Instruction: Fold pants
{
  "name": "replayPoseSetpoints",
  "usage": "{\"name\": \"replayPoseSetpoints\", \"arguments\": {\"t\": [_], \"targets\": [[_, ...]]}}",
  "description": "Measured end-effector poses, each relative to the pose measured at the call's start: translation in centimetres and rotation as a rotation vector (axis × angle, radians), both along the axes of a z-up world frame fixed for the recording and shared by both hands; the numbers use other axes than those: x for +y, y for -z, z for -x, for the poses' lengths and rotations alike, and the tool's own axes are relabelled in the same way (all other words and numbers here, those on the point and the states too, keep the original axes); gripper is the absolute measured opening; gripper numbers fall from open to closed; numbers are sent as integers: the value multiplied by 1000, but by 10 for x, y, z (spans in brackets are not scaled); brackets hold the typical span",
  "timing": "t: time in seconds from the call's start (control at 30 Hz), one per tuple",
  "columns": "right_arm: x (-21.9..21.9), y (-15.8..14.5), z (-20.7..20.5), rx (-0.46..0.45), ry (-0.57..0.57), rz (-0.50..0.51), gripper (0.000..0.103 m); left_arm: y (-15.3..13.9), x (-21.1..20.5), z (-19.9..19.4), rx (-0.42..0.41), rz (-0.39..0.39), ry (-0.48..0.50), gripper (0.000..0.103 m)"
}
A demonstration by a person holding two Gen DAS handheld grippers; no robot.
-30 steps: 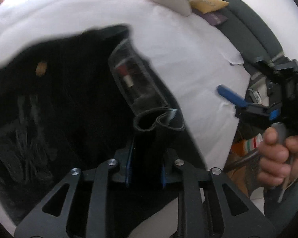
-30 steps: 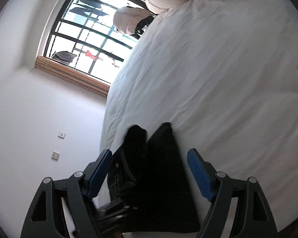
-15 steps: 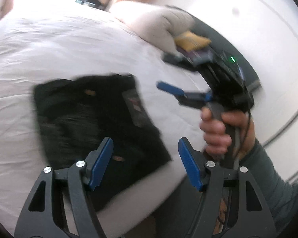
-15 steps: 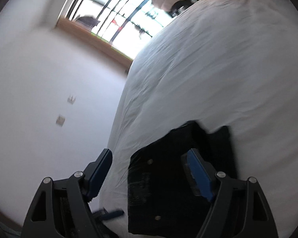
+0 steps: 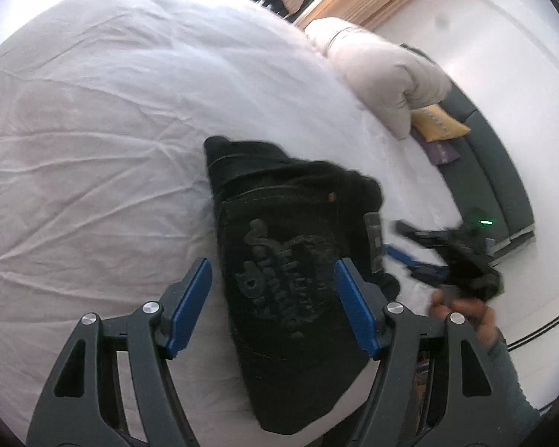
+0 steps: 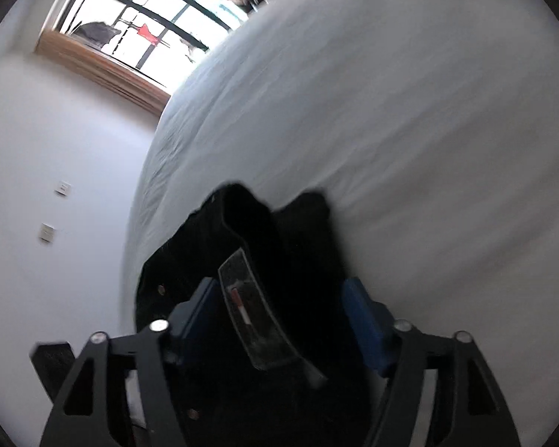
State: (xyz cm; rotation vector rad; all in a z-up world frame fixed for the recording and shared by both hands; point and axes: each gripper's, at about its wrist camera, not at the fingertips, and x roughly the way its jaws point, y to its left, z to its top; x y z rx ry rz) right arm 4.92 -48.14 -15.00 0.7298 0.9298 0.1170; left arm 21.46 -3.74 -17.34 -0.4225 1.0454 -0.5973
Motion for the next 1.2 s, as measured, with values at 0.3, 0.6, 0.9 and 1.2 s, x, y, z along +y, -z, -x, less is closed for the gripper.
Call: {"name": "replayPoseSetpoints", "arguments": {"t": [0.3, 0.6, 0.9, 1.2], "targets": [[-6, 17, -6, 130, -105, 94, 84, 17, -28, -11, 75, -154, 33, 67], [53, 20, -14, 139, -305, 217, 85, 14, -70, -28, 80, -284, 88, 67], [65, 9, -12, 115, -309, 307, 35, 1, -104, -25, 3, -389, 185, 27], [93, -46, -6, -15, -314, 370, 20, -30, -100, -21, -18, -322, 175, 18]]}}
